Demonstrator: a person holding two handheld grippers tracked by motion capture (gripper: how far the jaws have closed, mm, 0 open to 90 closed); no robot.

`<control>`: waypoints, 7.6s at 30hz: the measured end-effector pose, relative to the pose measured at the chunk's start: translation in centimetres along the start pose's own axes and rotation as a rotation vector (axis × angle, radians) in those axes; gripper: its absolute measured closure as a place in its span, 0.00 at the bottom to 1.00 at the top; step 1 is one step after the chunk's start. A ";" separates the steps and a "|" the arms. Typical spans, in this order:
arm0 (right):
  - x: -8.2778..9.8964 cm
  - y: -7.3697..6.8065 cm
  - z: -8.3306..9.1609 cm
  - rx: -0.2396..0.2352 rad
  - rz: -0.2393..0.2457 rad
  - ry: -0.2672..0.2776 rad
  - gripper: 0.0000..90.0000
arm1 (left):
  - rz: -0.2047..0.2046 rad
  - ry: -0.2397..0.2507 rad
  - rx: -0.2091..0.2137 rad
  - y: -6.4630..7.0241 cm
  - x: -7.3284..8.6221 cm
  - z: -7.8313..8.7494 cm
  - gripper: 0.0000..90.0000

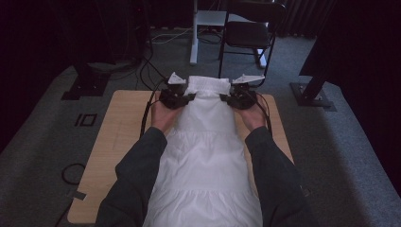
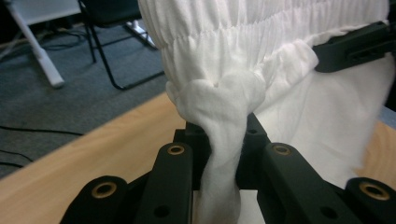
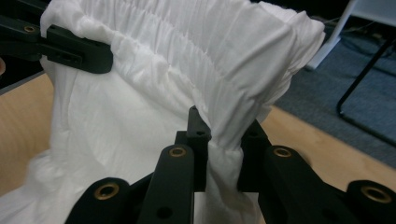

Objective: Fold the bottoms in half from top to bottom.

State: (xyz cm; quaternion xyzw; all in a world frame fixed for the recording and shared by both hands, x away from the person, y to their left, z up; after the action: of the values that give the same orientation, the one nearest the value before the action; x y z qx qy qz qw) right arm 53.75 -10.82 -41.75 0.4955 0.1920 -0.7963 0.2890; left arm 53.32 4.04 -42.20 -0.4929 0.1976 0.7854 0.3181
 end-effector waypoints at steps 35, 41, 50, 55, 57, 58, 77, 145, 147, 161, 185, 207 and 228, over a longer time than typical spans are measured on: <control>24.9 -14.5 4.5 -0.233 0.018 -0.322 0.87 | 0.071 -0.257 0.189 13.0 25.0 6.6 0.89; 25.3 -14.3 4.1 -0.236 -0.015 -0.310 0.87 | 0.024 -0.256 0.152 12.9 25.0 6.2 0.89; 23.3 -11.2 0.5 -0.201 0.000 -0.312 0.88 | 0.021 -0.262 0.089 9.2 23.2 3.0 0.89; 22.2 -9.6 -1.4 -0.172 0.001 -0.312 0.88 | 0.014 -0.246 0.057 7.1 22.3 1.2 0.89; 21.7 -8.8 -2.3 -0.165 -0.003 -0.313 0.88 | 0.016 -0.245 0.050 6.2 21.9 0.4 0.89; 21.2 -8.0 -3.3 -0.158 -0.011 -0.308 0.88 | 0.020 -0.242 0.046 5.7 21.6 -0.1 0.89; 17.8 -1.9 -9.3 -0.088 -0.048 -0.284 0.87 | 0.030 -0.301 -0.061 -0.9 17.9 -6.7 0.88; 18.0 -4.9 0.5 -0.080 -0.161 -0.184 0.99 | 0.192 -0.234 -0.012 3.4 18.9 2.9 1.00; 18.7 -4.9 -1.0 -0.077 -0.168 -0.224 0.98 | 0.172 -0.268 -0.012 3.8 19.6 1.8 1.00; 19.5 -9.2 1.4 -0.271 -0.079 -0.194 0.80 | 0.124 -0.216 0.124 8.9 21.1 4.3 0.87; 22.6 -14.7 4.9 -0.422 0.092 -0.268 0.77 | 0.064 -0.264 0.317 13.6 23.6 7.3 0.81; 24.2 -14.2 3.3 -0.305 0.063 -0.273 0.73 | 0.024 -0.270 0.201 12.2 23.5 6.3 0.72; 17.1 -3.6 -1.1 -0.051 -0.064 -0.109 0.56 | 0.135 -0.072 -0.124 -2.9 15.1 2.7 0.45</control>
State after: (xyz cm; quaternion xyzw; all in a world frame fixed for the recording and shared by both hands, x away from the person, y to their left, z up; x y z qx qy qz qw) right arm 46.35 -12.05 -57.54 0.4373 0.2120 -0.8258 0.2861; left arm 48.90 12.37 -54.58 -0.4687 0.1698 0.8329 0.2402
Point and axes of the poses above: each handheld gripper's, and its own axes: z roughly backward along the jaws, x roughly out of its underside, y roughly to its right, the point moved 10 cm from there along -z, roughly forward along the jaws, and after that the axes turned 5 degrees about y, right-handed, at the moved point
